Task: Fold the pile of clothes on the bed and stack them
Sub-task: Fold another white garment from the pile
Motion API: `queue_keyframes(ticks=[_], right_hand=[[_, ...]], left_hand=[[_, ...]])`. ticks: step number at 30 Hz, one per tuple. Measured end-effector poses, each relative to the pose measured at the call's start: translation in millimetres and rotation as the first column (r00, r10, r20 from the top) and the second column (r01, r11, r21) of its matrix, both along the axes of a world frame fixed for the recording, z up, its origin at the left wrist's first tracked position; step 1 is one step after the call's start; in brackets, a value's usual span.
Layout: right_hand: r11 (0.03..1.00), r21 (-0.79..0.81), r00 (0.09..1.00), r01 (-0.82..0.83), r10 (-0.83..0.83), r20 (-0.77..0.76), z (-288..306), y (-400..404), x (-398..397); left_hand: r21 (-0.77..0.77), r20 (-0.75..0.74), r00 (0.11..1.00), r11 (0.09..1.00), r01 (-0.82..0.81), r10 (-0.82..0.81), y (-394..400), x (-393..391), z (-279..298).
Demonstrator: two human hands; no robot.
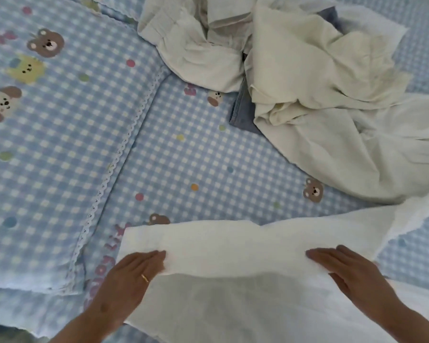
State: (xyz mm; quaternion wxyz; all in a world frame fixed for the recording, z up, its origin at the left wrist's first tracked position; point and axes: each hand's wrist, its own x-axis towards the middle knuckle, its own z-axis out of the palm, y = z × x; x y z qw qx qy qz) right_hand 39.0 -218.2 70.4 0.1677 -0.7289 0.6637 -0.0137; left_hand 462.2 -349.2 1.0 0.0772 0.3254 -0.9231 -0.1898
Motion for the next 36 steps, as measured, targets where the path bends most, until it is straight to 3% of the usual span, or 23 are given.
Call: queue_keyframes(ticks=[5, 11, 14, 21, 24, 26, 28, 30, 32, 34, 36], right_hand=[[0.994, -0.007, 0.993, -0.113, 0.114, 0.034, -5.1, 78.0, 29.0], [0.983, -0.071, 0.979, -0.168, 0.175, 0.107, -35.1, 135.3, 73.6], [0.990, -0.053, 0.989, -0.130, 0.133, 0.062, -42.8, 154.5, 87.5], [0.996, 0.075, 0.998, 0.056, -0.054, -0.034, -69.4, 196.6, 128.9], [0.966, 0.161, 0.979, 0.200, -0.205, 0.013, -81.2, 195.7, 146.3], [0.944, 0.194, 0.957, 0.267, -0.284, 0.066, -87.1, 187.5, 149.7], [0.956, 0.203, 0.974, 0.210, -0.222, 0.038, -91.7, 185.7, 142.1], [0.947, 0.234, 0.974, 0.221, -0.202, -0.103, -93.3, 197.5, 117.0], [0.844, 0.259, 0.877, 0.470, -0.411, -0.251, -95.1, 218.0, 78.0], [0.647, 0.218, 0.675, 0.731, -0.640, -0.367, -94.0, 239.7, 36.6], [0.526, 0.157, 0.544, 0.836, -0.754, -0.369, -92.3, 243.0, 3.3]], left_hand=[[0.018, 0.070, 0.984, 0.986, 0.164, -0.165, 65.1, 30.8, -3.8], [0.056, 0.125, 0.959, 0.967, 0.247, -0.253, 102.1, 54.1, -23.4], [0.020, 0.198, 0.949, 0.969, 0.247, -0.246, 107.4, 58.4, -25.2], [0.101, 0.342, 0.903, 0.966, 0.240, -0.260, 118.0, 66.5, -31.5], [0.179, 0.426, 0.880, 0.973, 0.143, -0.207, 121.4, 51.8, -27.7], [0.166, 0.396, 0.911, 0.985, 0.057, -0.119, 125.7, 37.5, -32.3], [0.138, 0.374, 0.921, 0.988, 0.063, -0.111, 129.5, 21.3, -33.5], [0.133, 0.357, 0.926, 0.988, 0.083, -0.126, 133.3, 14.0, -37.9], [0.132, 0.327, 0.940, 0.990, 0.057, -0.098, 134.8, 9.6, -42.1], [0.074, 0.302, 0.953, 0.997, -0.006, -0.016, 139.1, -4.2, -45.6], [0.067, 0.332, 0.943, 0.997, -0.045, 0.020, 143.1, -39.1, -38.0]])
